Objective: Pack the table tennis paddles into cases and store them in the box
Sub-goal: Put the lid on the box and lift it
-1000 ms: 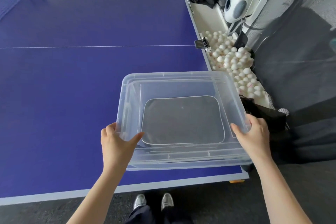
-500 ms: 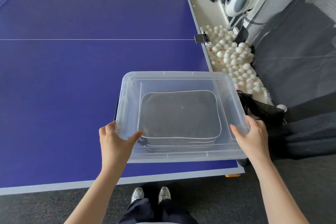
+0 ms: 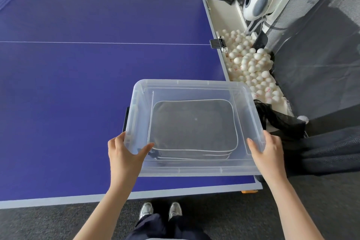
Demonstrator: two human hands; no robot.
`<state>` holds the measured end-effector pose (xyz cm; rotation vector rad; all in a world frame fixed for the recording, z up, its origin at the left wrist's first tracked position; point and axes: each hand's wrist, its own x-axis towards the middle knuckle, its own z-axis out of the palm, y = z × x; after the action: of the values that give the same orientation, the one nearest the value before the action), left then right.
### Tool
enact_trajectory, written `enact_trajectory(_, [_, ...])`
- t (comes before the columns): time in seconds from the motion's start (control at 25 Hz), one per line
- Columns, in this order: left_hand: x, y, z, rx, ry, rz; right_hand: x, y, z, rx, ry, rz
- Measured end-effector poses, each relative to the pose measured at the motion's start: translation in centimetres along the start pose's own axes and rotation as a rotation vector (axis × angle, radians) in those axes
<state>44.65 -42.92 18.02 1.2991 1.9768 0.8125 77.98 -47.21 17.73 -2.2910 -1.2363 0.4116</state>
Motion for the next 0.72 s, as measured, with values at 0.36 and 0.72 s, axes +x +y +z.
enact_trajectory(0.36, [3.2,-0.8,-1.0,-0.075,-0.114,-0.194,3.9,-0.2,-0.9,0.209,-0.181,0.286])
enact_trajectory(0.72, [5.2,-1.1,-1.3,-0.228,-0.267,-0.358,5.8,0.6,0.4,0.460,-0.230,0.483])
